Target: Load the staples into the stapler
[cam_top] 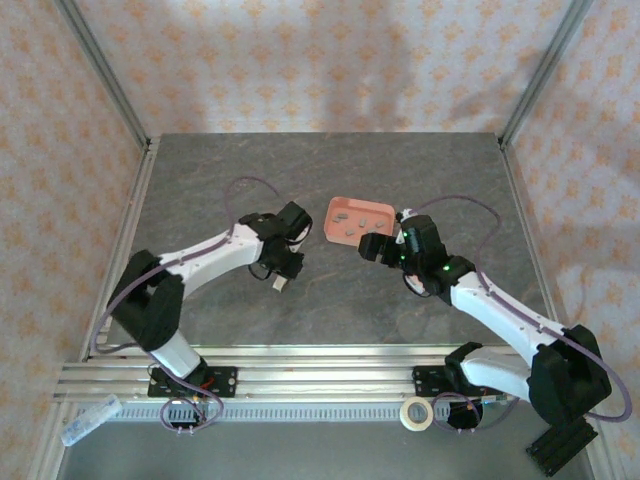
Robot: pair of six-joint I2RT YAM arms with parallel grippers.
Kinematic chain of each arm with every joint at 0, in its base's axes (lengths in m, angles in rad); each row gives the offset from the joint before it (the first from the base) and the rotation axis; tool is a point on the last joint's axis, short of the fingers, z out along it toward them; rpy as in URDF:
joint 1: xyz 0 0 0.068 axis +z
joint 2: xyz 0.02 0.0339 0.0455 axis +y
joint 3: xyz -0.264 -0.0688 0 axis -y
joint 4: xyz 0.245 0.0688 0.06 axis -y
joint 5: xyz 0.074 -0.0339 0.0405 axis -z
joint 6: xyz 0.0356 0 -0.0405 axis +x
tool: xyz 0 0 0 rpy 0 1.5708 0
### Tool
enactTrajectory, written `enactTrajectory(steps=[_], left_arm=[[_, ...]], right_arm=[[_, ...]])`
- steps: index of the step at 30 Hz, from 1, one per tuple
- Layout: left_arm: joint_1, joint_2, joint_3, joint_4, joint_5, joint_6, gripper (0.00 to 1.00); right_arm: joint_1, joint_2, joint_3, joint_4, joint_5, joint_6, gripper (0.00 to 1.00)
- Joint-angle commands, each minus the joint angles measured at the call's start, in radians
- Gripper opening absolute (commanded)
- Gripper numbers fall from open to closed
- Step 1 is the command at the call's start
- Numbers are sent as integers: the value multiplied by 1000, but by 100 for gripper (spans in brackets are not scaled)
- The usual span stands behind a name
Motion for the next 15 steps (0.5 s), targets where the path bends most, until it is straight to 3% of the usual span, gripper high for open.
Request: enactTrajectory(steps=[1,9,15], left_arm=[[-11,-81,-47,83,-14,16,18],[-10,-248,-140,242,48,74,12],[-12,-404,-285,476,142,130,10]], right_arm=[[6,24,46,-39,-40,13,88],[24,52,94,-23,-97,27,84],[44,66,111,23,-145,31,82]])
